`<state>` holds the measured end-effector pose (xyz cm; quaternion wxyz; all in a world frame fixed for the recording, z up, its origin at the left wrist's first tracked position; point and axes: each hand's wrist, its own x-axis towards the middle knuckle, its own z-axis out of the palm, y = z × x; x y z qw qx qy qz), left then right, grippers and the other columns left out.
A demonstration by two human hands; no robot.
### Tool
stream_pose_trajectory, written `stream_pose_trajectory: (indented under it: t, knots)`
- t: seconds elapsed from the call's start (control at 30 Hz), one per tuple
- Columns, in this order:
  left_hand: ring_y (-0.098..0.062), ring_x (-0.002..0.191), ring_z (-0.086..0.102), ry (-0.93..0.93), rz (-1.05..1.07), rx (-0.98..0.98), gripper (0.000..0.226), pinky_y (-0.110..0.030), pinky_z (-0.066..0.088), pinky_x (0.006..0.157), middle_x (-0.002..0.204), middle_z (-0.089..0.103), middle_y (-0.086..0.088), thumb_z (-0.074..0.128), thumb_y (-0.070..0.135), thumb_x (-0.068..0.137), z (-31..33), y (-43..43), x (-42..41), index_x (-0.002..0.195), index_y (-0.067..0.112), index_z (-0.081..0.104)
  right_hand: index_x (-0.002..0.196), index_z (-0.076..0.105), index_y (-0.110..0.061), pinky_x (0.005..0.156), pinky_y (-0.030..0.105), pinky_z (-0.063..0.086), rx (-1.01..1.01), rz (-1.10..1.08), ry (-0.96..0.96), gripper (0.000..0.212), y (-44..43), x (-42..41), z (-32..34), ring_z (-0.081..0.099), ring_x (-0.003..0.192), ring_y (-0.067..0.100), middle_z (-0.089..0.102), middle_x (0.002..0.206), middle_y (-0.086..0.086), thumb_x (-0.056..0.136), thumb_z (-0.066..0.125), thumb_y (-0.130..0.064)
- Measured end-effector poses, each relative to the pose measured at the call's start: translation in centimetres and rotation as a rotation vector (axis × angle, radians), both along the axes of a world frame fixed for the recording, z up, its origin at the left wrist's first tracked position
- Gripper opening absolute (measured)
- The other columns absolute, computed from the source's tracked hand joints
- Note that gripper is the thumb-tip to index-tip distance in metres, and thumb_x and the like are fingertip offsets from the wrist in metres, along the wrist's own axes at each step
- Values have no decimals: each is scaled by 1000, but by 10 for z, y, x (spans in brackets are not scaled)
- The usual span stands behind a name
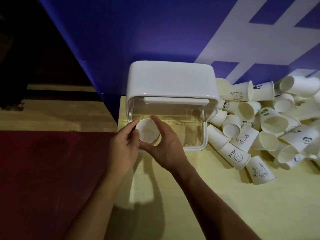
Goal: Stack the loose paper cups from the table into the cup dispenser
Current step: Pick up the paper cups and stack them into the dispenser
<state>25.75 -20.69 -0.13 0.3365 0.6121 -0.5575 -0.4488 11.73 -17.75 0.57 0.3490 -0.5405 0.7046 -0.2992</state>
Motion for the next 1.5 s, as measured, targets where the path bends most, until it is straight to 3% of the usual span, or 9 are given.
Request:
stream_pose_trajectory:
  t: [0.1,0.17,0.33,0.43,0.57,0.87,1.13,1.3,1.5]
  knots:
    - [9,111,65,48,33,13,39,-9,54,83,136,67,8,57,21,105,10,13,-3,144,24,61,164,23,-31,116,30,38,20,-4,-37,113,16,-9,8,40,145,10,42,162,-7,74,85,-61]
    - [0,120,61,-93,29,-94,39,-6,45,88,140,62,10,58,24,105,27,34,-2,143,22,61,164,24,-34,117,27,34,33,-46,-35,106,40,-22,15,36,147,7,38,164,-10,78,81,-63]
    - [-5,117,57,-156,-247,-435,36,-6,39,100,128,63,5,59,30,98,56,88,-51,128,13,66,150,51,-31,106,26,49,8,-308,-3,76,124,-79,10,57,126,-3,60,143,-19,84,79,-58]
    - [-8,124,58,-176,-538,-384,43,-20,50,98,137,60,10,54,42,97,52,93,-126,135,22,60,133,64,-30,89,22,53,14,-518,-20,57,168,-125,10,65,108,-2,69,122,-22,83,79,-54]
    - [-20,125,55,-341,-617,-335,52,-35,54,93,144,52,1,62,47,96,38,73,-239,138,20,52,128,68,-28,82,12,51,42,-688,-11,47,217,-180,6,66,101,-1,71,110,-21,85,80,-41]
    - [-39,121,55,-878,-604,-148,66,-48,49,94,142,48,-17,57,57,97,-4,11,-336,144,14,45,125,69,-30,81,32,58,75,-818,-52,39,266,-262,0,67,96,2,70,107,-26,88,79,-34]
    - [-39,125,52,-640,-527,-135,48,-49,47,98,143,42,-16,55,37,104,11,26,-322,149,21,49,127,64,-31,70,13,48,6,-705,50,40,215,-322,22,65,92,-1,69,113,-18,90,77,-39]
    - [-13,132,45,-208,-404,-2,47,-29,38,99,160,40,1,37,38,111,37,47,-300,157,47,33,134,62,-20,72,30,46,-29,-813,158,58,168,-372,32,63,93,17,65,110,-6,88,75,-54]
    - [-16,84,69,346,-137,273,36,-42,55,76,107,76,-2,75,31,94,38,77,-281,115,45,49,122,64,-5,74,37,47,277,-861,236,86,138,-390,3,63,101,31,69,110,11,79,66,-79]
